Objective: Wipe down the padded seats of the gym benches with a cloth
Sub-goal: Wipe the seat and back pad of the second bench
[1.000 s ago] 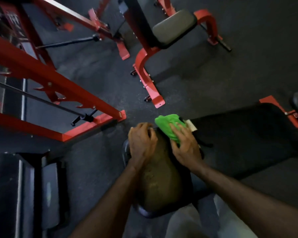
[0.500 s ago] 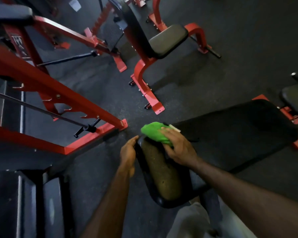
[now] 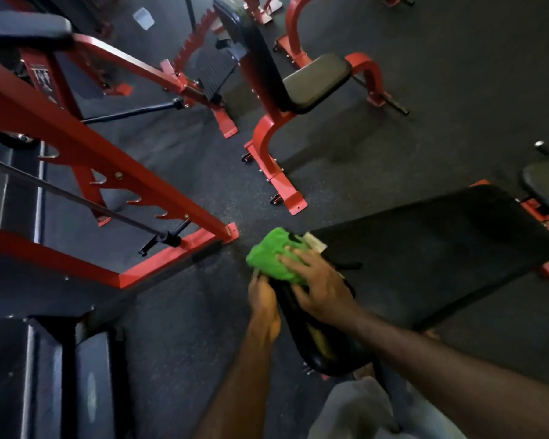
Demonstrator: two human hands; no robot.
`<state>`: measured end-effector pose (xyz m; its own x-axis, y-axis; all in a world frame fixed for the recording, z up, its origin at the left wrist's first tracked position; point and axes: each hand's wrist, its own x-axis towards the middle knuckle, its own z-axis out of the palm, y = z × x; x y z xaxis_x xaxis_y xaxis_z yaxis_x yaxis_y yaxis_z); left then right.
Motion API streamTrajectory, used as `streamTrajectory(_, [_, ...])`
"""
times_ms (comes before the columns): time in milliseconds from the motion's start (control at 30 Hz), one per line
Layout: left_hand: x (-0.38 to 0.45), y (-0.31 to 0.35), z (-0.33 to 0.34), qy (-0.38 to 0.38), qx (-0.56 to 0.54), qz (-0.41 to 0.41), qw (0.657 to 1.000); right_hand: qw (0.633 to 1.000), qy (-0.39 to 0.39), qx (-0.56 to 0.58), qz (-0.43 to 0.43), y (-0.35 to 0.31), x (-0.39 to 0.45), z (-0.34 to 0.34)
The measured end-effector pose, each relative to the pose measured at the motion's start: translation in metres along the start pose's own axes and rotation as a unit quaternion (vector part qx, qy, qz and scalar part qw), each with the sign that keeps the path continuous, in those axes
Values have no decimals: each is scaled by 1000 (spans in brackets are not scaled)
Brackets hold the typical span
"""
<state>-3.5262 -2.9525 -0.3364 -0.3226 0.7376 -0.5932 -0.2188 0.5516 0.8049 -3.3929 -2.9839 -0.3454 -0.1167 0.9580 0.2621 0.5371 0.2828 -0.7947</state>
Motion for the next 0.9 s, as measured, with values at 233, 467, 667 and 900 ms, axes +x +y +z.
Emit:
streamTrajectory(233, [-6, 5, -8, -54, -89, -65, 992, 993, 46, -11, 107, 4, 17, -3])
streamTrajectory(467, [-6, 0, -33, -61, -135, -124, 981, 993, -107, -26, -31, 6, 20, -32])
streamTrajectory(667, [-15, -5, -50, -67, -153, -156, 974, 994, -103, -25, -31, -24, 14, -25])
streamTrajectory(900, [-29, -9, -58, -82, -147, -162, 972, 979, -151, -118, -71, -24, 32, -17])
